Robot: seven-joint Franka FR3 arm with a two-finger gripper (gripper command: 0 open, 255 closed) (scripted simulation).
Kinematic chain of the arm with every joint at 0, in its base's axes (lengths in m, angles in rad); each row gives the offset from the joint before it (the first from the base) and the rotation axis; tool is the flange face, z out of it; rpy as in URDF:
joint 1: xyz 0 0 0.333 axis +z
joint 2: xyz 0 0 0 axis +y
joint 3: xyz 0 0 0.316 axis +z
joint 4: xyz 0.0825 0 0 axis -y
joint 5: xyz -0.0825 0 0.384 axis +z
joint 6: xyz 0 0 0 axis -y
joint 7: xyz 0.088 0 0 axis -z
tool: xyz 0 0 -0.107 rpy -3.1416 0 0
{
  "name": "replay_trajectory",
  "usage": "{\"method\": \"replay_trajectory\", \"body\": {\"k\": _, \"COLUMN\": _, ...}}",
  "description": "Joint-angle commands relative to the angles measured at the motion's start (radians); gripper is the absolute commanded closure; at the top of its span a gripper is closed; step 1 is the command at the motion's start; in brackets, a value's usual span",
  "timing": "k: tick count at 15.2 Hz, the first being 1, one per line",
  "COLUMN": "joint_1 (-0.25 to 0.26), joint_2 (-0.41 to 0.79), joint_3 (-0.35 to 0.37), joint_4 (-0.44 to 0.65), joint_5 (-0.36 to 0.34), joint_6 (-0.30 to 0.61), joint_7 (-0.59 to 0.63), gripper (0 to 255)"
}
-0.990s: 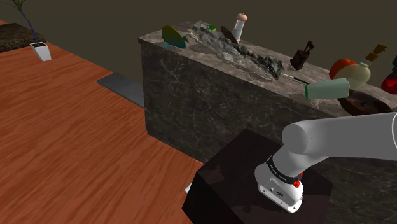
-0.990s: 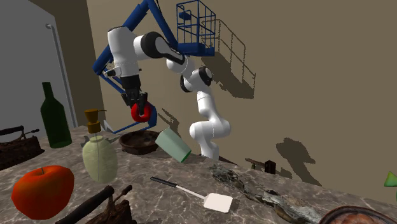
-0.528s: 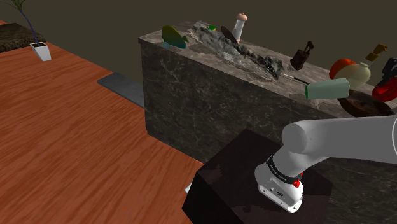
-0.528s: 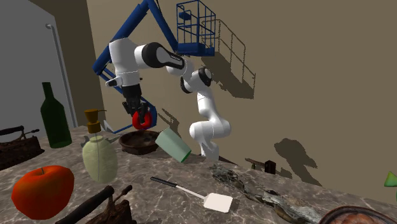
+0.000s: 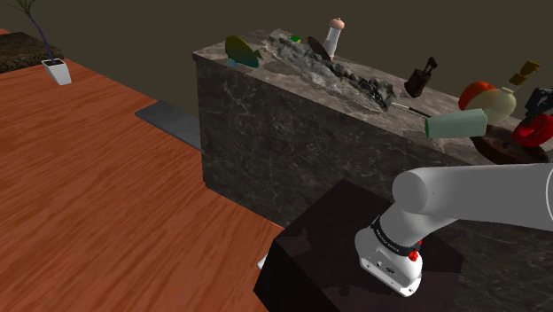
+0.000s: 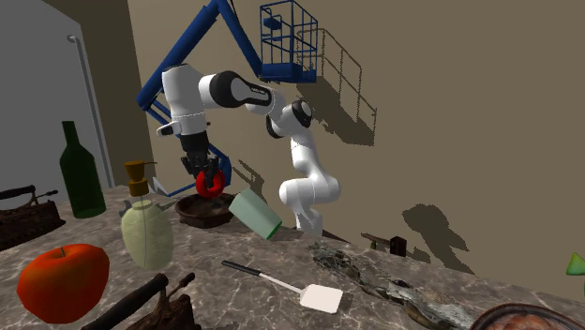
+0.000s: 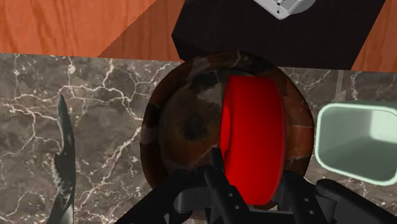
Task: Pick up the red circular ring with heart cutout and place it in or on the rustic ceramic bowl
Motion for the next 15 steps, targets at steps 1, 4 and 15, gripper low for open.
{"method": "replay_trajectory", "body": {"k": 1, "joint_1": 0.0, "joint_2": 0.0, "joint_3": 0.0, "joint_4": -0.001, "joint_5": 0.0, "joint_6": 0.001, "joint_7": 0.0, "gripper": 255}}
{"method": "replay_trajectory", "body": {"k": 4, "joint_1": 0.0, "joint_2": 0.0, "joint_3": 0.0, "joint_4": -0.001, "joint_5": 0.0, "joint_6": 0.001, "joint_7": 0.0, "gripper": 0}}
{"method": "replay_trajectory", "body": {"k": 15, "joint_1": 0.04, "joint_2": 0.071, "joint_3": -0.004, "joint_4": 0.172, "joint_5": 0.036, "joint_6": -0.102, "joint_7": -0.034, "gripper": 0}}
